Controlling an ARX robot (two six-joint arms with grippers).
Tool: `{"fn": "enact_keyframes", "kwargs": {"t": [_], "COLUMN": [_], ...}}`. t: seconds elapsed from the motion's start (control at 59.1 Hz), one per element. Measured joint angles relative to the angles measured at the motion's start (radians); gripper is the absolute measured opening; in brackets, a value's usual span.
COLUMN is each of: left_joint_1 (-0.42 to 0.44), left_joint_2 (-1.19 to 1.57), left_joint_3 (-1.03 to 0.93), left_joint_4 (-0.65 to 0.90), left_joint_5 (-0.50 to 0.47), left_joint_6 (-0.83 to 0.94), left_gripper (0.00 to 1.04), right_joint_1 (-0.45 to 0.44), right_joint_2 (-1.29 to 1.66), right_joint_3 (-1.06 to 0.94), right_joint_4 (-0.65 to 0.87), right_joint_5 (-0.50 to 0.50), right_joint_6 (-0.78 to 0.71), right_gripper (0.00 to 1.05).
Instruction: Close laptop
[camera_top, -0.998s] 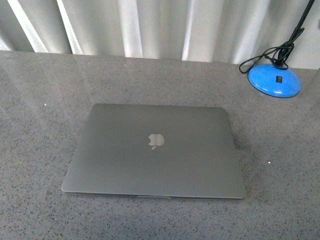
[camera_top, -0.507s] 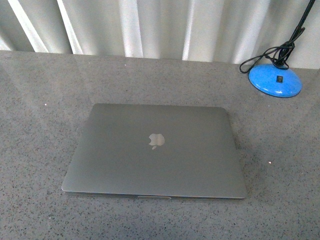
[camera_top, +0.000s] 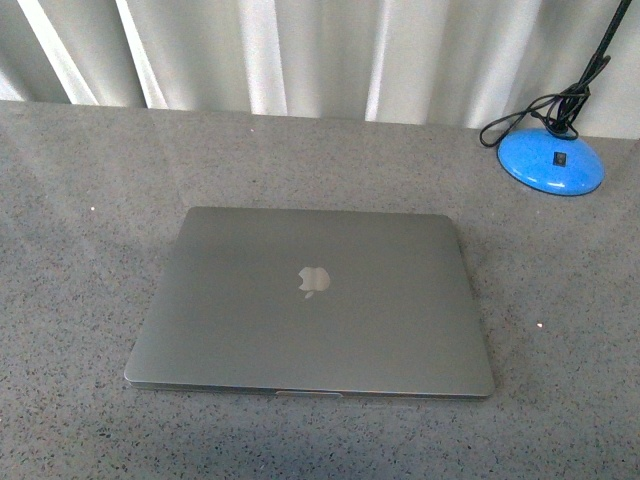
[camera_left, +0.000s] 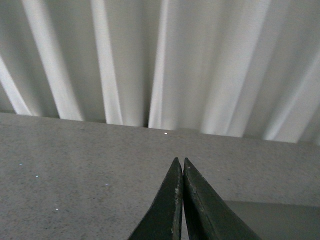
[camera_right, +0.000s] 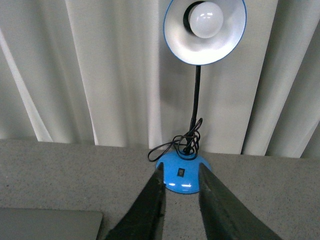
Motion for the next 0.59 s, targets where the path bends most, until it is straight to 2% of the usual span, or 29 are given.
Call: {"fn": "enact_keyframes", "kwargs": {"t": [0.203, 0.287, 0.389, 0.592], "left_joint_1": [-0.015, -0.015, -0.015, -0.015], "left_joint_2": [-0.092, -0.159, -0.241, -0.390], "left_joint_3": [-0.091, -0.109, -0.120, -0.129], "left_joint_4": [-0.004, -0.058, -0.119, -0.251], "left_joint_5": [-0.002, -0.002, -0.002, -0.001], "left_joint_6": [0.006, 0.006, 0.006, 0.006], "left_gripper": [0.04, 0.04, 0.04, 0.04], "right_joint_1": [0.000, 0.000, 0.001, 0.001], "right_joint_2": [-0.139, -0.195, -0.214, -0.336], "right_joint_3": [-0.060, -0.075, -0.111, -0.114], "right_joint_4": [-0.080, -0.120, -0.085, -0.199], "right_joint_5": [0.002, 0.002, 0.002, 0.002], "right_joint_6": [0.004, 0.005, 0.004, 0.005], "right_gripper": [0.01, 0.01, 0.01, 0.01]}}
